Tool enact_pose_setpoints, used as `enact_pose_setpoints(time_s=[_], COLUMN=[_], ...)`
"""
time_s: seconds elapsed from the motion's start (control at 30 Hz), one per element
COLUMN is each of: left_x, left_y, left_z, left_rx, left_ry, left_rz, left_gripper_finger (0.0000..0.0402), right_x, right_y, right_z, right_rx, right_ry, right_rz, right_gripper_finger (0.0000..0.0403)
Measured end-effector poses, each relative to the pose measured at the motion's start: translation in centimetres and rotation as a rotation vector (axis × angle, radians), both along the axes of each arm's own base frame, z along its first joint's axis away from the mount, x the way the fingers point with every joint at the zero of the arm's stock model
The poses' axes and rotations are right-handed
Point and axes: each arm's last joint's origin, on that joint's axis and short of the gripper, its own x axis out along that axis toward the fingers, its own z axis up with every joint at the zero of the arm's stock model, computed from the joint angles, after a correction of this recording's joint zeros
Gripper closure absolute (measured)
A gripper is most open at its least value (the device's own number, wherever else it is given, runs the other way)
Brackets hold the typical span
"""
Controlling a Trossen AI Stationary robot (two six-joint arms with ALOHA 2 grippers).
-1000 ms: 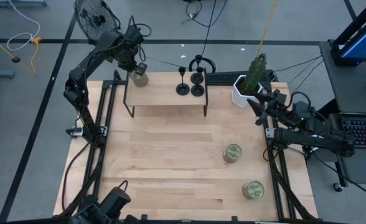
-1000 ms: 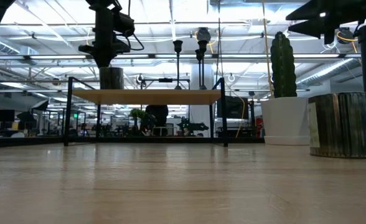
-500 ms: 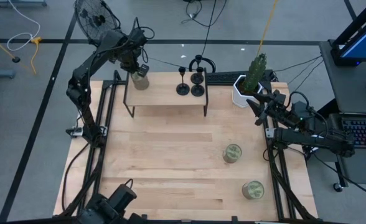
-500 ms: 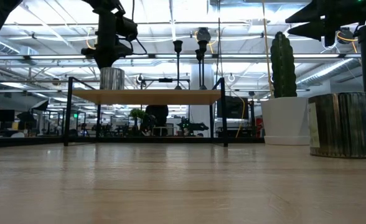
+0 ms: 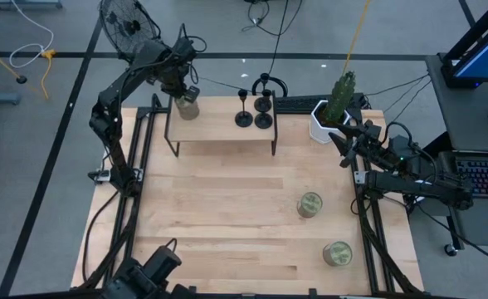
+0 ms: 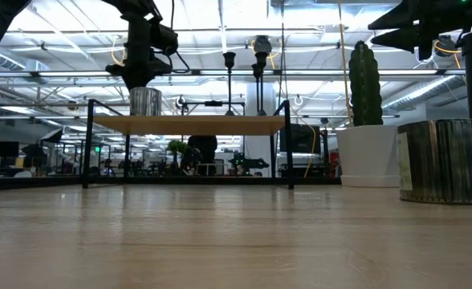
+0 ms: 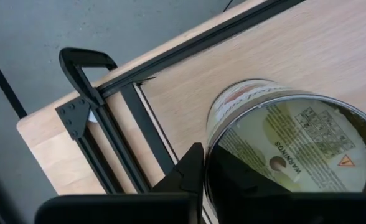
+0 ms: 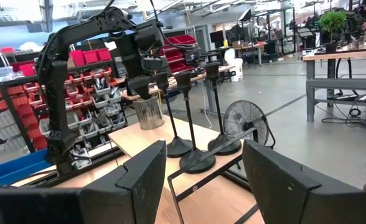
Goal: Pick & Place candle stick holders
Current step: Put the left scented candle on the shelf, then put the top scented candle on the shelf
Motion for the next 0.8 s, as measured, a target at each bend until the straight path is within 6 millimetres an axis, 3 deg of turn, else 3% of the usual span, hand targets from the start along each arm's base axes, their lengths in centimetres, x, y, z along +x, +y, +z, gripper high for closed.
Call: enact_pose_setpoints(time_s=[0.43,0.8], left_x=[-0.1,-1.5], left_y=[-0.2,-1.6], left_z=[0.2,2.6], left_rx=[0.005,0.078], left_ry=[-0.004,-0.044], left_rz=[0.005,0.03], left_gripper_finger=[0.0311,0.0289], right_x=[0.0,0.0], right_y=[0.0,0.0], right_z=[0.0,0.0], right_rx=[0.0,0.0], right_ry=[0.0,0.0], right_rz=[-0.001,-0.001], right_gripper_finger=[0.0195,0.0195])
